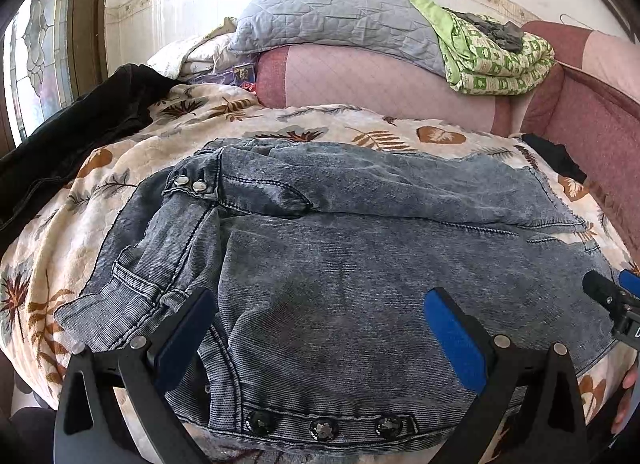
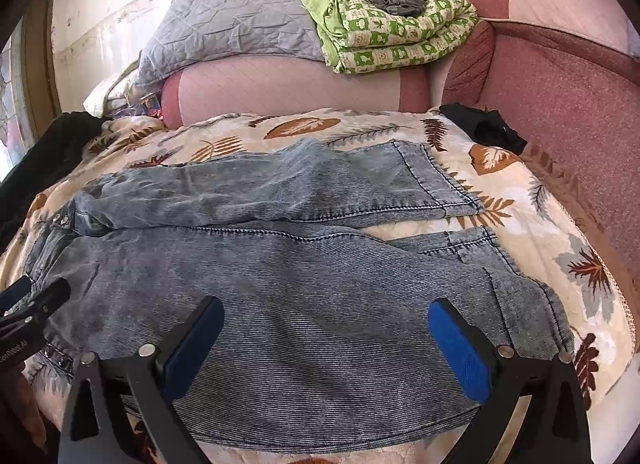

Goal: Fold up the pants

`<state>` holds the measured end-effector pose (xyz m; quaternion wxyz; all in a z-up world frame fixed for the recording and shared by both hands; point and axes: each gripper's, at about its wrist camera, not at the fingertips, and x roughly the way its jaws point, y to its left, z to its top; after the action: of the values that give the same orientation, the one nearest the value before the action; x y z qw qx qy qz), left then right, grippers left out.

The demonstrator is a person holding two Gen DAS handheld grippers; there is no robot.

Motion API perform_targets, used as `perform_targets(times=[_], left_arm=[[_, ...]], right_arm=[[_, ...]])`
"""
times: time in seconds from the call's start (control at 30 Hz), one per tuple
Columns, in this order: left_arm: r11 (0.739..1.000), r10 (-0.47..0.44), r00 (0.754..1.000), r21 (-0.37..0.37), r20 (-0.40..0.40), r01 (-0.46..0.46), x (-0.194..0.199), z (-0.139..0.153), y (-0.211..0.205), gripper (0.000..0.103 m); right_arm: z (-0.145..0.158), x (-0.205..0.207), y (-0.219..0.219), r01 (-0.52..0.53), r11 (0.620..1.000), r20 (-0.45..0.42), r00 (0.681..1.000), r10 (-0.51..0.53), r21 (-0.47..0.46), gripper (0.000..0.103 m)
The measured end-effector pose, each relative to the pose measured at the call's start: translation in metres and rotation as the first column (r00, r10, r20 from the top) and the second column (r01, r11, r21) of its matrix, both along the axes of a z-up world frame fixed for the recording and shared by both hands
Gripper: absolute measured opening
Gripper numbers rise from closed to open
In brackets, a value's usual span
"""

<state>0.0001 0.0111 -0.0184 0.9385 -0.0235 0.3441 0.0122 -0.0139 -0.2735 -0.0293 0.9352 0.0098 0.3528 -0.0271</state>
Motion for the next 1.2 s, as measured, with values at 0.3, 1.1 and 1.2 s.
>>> perform_targets(times=[0.3, 1.1, 1.2], left_arm=[[1.000, 0.010, 1.000, 0.015, -0.002, -0.010, -0.001, -0.002, 0.002, 0.103], [0.781, 0.299, 0.930, -0.506, -0.213, -0.367, -0.037, -0.009, 0.156, 0.103], [0.771, 0.305, 0.928, -0.516, -0.214, -0.372, -0.035, -0.013, 0.160, 0.103]], right_arm=[[-0.001, 0.001, 0.002, -0.006, 1.000, -0.001, 1.000, 0.006, 0.003, 0.103], [-0.031, -0.052, -0.219, 0.368, 0.525, -0.308, 0.930, -0.203, 0.768, 0.095], [-0.035, -0.042, -0.219, 0.403, 0.536, -0.339, 0.915, -0.220, 0.741, 0.084]])
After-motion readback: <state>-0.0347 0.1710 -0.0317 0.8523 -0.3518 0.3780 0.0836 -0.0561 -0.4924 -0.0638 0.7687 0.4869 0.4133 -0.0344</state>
